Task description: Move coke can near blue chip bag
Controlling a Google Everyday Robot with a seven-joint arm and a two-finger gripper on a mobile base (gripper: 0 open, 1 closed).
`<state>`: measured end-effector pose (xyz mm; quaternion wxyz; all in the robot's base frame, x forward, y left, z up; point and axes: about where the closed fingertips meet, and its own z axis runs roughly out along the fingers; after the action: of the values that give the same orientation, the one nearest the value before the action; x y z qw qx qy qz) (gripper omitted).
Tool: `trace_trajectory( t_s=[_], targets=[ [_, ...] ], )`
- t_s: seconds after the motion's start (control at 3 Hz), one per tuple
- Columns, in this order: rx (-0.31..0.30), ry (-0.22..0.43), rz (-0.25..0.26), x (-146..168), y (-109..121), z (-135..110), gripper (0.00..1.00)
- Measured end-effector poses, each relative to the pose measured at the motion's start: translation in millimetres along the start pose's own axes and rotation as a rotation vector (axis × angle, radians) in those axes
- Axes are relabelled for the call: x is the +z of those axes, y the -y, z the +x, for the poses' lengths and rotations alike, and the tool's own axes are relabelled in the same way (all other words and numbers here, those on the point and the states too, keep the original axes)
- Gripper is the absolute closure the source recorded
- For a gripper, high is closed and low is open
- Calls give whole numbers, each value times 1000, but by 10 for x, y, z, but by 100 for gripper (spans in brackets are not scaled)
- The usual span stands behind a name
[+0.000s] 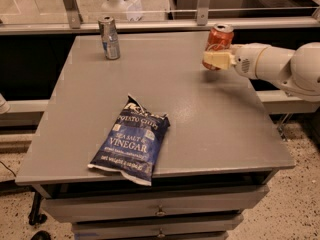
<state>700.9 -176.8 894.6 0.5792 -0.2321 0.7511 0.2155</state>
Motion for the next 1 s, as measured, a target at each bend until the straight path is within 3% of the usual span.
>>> trace_trajectory(
  t_s=[0.33, 0.67, 1.0],
  targets=[
    [0, 0, 0, 1, -1, 0, 100],
    [1, 10, -70, 27, -188, -39, 100],
    [9, 23, -168, -36, -590, -22, 100]
  ],
)
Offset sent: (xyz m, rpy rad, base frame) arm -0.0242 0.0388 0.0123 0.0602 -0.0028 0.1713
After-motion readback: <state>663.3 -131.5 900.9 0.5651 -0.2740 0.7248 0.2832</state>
